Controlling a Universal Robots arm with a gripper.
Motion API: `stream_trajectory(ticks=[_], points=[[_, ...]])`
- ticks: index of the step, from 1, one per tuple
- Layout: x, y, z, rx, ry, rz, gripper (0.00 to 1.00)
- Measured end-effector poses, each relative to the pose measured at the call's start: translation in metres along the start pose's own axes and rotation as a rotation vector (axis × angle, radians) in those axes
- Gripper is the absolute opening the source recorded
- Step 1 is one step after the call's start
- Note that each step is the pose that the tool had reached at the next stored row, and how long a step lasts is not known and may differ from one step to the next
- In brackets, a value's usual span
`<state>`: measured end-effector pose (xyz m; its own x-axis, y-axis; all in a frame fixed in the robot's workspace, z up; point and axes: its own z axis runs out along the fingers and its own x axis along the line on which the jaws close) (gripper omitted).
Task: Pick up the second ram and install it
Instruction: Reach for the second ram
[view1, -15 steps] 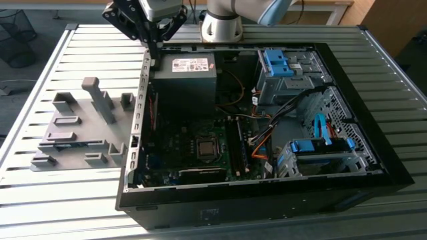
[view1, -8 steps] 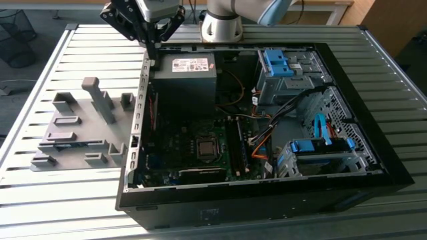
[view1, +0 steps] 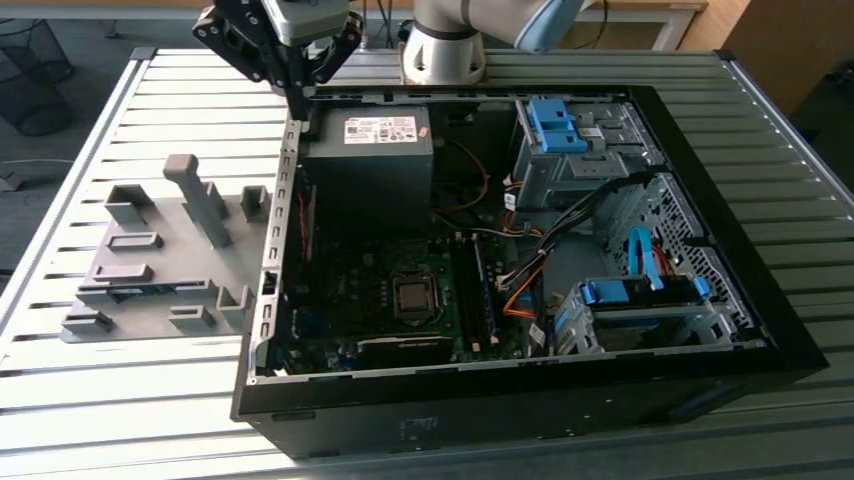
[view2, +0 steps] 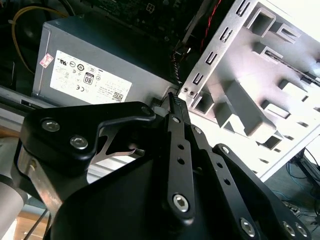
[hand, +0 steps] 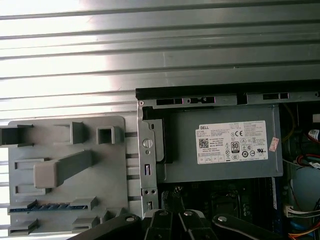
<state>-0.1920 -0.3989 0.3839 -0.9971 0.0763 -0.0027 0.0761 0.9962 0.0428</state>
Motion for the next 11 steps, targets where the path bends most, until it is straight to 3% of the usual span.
stream_trajectory(ticks=[11], points=[[0.0075,-0.0006,0.0009,0.0003,0.0022,0.0,0.11]])
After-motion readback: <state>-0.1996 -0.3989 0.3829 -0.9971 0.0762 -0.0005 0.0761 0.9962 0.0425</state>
